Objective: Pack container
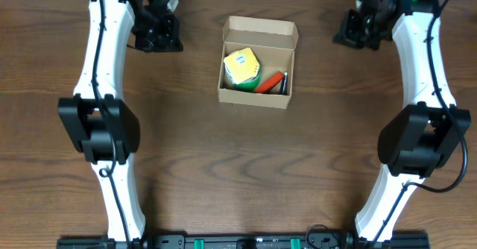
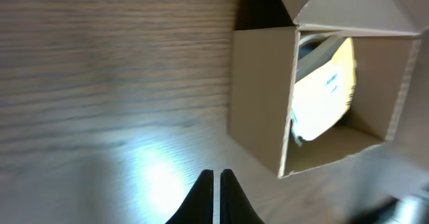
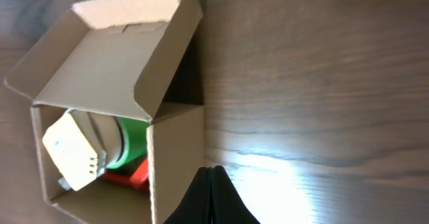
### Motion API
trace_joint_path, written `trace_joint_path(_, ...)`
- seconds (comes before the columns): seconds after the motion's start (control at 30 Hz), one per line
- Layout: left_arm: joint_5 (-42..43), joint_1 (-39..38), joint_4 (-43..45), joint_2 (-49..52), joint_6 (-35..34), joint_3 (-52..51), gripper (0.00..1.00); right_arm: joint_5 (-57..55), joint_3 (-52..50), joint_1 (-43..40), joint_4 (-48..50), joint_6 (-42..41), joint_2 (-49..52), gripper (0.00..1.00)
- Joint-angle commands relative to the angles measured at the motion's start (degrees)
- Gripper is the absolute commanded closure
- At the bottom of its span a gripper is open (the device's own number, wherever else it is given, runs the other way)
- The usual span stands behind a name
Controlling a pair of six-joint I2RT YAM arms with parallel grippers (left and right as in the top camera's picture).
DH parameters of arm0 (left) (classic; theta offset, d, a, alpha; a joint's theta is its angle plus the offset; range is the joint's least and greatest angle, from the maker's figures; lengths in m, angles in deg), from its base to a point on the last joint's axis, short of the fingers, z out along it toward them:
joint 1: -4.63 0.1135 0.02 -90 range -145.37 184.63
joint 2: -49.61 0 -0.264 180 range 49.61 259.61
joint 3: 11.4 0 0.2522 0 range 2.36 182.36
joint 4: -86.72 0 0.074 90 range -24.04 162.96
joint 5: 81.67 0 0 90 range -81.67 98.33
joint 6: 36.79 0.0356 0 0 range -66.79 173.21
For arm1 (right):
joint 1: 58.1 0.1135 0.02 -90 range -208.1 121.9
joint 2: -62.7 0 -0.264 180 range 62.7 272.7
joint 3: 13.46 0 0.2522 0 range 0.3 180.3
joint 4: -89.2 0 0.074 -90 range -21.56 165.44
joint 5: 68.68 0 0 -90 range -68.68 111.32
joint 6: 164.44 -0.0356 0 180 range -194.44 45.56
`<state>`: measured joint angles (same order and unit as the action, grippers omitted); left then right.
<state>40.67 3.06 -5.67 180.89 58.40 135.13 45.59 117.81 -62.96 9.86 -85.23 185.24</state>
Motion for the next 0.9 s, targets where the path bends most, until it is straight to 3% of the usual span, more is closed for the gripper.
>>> trace_joint_path(0.0, 14.91, 3.91, -0.15, 3.32, 4.96, 0.11, 0.94, 8.09, -4.07, -1.36, 2.4, -4.31, 0.74, 0.99)
trace_joint_path(0.33, 33.03, 8.76, 0.46, 11.41, 6.62, 0.11, 0.94, 33.42, -8.24, -5.4, 11.15, -13.64, 9.03, 0.99)
trace_joint_path(0.53, 40.98, 9.2, 3.3, 14.51, 5.31, 0.11, 0.93, 53.2, -8.24, -6.29, 27.98, -26.97, 18.1, 0.99)
trace_joint_path(0.87, 45.42, 9.42, 20.83, 18.67, -15.76, 0.11, 0.92, 53.7, -8.24, -5.38, 51.04, -46.21, 23.76, 0.99)
